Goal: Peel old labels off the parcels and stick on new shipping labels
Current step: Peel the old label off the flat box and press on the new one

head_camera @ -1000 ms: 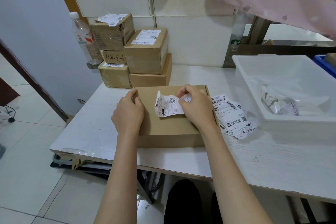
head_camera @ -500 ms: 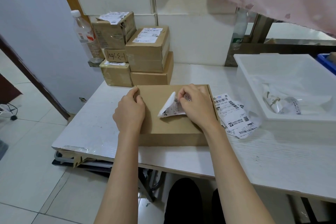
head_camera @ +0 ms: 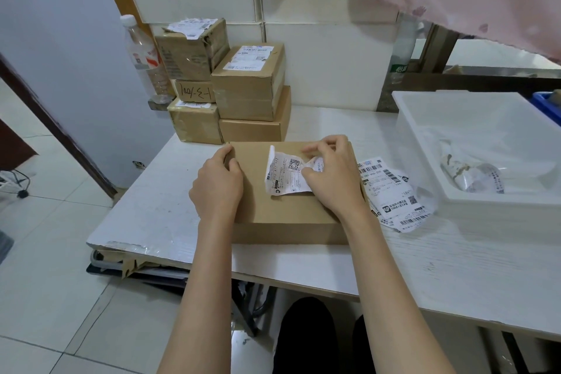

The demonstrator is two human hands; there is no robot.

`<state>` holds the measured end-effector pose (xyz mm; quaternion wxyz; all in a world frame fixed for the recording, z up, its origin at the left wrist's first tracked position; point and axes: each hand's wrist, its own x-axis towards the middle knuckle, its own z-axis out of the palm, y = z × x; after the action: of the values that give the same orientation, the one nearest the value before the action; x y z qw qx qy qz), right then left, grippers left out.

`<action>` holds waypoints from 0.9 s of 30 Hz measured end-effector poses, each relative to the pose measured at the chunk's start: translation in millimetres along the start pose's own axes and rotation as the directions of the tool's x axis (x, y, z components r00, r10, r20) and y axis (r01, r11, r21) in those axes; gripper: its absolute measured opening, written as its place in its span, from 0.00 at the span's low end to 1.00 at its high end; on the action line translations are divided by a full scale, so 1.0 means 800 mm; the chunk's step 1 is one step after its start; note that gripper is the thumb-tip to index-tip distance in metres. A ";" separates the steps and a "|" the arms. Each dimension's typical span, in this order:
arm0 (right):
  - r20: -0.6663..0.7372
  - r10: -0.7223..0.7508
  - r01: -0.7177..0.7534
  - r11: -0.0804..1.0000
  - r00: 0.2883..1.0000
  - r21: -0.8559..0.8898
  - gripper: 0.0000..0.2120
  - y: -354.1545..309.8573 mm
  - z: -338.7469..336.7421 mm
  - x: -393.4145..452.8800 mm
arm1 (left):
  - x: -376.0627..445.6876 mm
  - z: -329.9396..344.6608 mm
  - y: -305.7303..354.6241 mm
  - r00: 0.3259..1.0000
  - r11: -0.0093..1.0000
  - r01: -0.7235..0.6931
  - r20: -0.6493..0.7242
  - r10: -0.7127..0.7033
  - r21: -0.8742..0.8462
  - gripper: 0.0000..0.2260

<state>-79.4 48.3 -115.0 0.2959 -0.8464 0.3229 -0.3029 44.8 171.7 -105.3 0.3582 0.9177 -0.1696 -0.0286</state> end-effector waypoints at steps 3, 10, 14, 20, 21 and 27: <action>-0.030 -0.010 0.009 0.999 1.000 -0.040 0.05 0.002 0.004 0.001 | 0.000 -0.001 0.000 1.000 1.000 -0.004 0.004 0.004 0.001 0.19; -0.012 -0.067 0.066 0.994 0.998 -0.089 0.03 0.005 0.005 0.003 | 0.001 0.000 0.000 1.000 1.000 0.001 0.003 -0.001 -0.004 0.19; 0.022 -0.063 0.064 0.994 0.998 -0.083 0.03 0.007 0.002 0.003 | 0.000 0.000 -0.001 1.000 1.000 0.002 -0.001 -0.002 -0.007 0.19; -0.031 0.012 -0.002 0.952 0.999 0.307 0.18 -0.002 -0.012 -0.010 | 0.000 0.000 0.000 1.000 1.000 0.001 0.002 -0.001 -0.011 0.19; -0.013 0.011 -0.006 0.951 1.000 0.308 0.17 -0.003 -0.015 -0.013 | 0.000 0.000 0.000 1.000 1.000 0.000 0.003 0.000 -0.011 0.19; 0.095 -0.064 0.063 0.998 0.993 0.008 0.14 -0.003 -0.011 -0.029 | -0.001 0.000 0.001 1.000 1.000 -0.013 0.007 0.013 -0.018 0.18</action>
<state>-98.9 63.3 -115.1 0.3034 -0.8689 0.2805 -0.2724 43.8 171.5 -104.6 0.3662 0.9131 -0.1767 -0.0309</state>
